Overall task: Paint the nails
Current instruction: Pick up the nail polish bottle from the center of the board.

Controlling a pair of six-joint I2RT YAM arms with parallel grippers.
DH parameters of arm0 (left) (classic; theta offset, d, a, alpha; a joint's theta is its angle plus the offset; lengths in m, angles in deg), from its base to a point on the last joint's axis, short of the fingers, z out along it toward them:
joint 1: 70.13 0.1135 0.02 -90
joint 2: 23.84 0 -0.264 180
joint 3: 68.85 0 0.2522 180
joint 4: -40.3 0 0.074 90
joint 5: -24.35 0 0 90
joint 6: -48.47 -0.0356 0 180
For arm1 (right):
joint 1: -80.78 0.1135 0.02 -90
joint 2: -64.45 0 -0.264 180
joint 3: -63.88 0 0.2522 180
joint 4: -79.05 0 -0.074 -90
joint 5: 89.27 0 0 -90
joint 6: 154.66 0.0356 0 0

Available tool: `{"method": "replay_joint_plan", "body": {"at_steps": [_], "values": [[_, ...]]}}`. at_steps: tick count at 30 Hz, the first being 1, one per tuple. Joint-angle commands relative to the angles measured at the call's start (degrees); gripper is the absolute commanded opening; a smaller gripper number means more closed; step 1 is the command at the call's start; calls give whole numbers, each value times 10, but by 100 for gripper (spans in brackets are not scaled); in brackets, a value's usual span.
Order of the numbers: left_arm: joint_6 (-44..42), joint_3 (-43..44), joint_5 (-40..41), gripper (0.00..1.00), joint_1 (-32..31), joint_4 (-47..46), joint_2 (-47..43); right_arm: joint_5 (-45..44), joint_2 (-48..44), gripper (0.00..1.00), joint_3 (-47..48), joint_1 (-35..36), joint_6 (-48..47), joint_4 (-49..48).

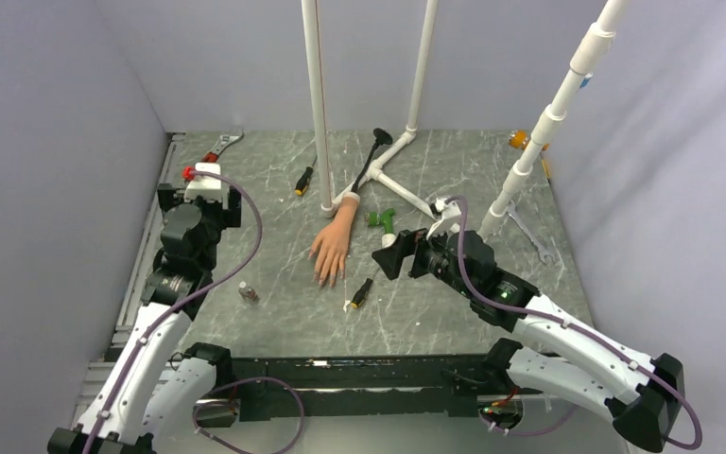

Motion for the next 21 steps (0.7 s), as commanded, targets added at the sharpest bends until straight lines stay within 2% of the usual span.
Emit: {"method": "replay_joint_plan", "body": {"at_steps": [1, 7, 11, 14, 18, 21], "values": [[-20, 24, 24, 99, -4, 7, 36, 36, -44, 100, -12, 4, -2, -4], [-24, 19, 30, 99, -4, 5, 21, 131, -51, 100, -36, 15, -38, -85], [-34, 26, 20, 99, -4, 9, 10, 162, 16, 100, 1, 27, -94, -84], [-30, 27, 15, 99, -4, 13, -4, 195, 61, 100, 7, 30, -136, -123], [-32, 14, 29, 98, -4, -2, -31, 270, 132, 100, 17, 30, -225, -179], [-34, 7, 33, 98, -4, -12, -48, 330, 212, 99, 46, 30, -256, -208]]}}
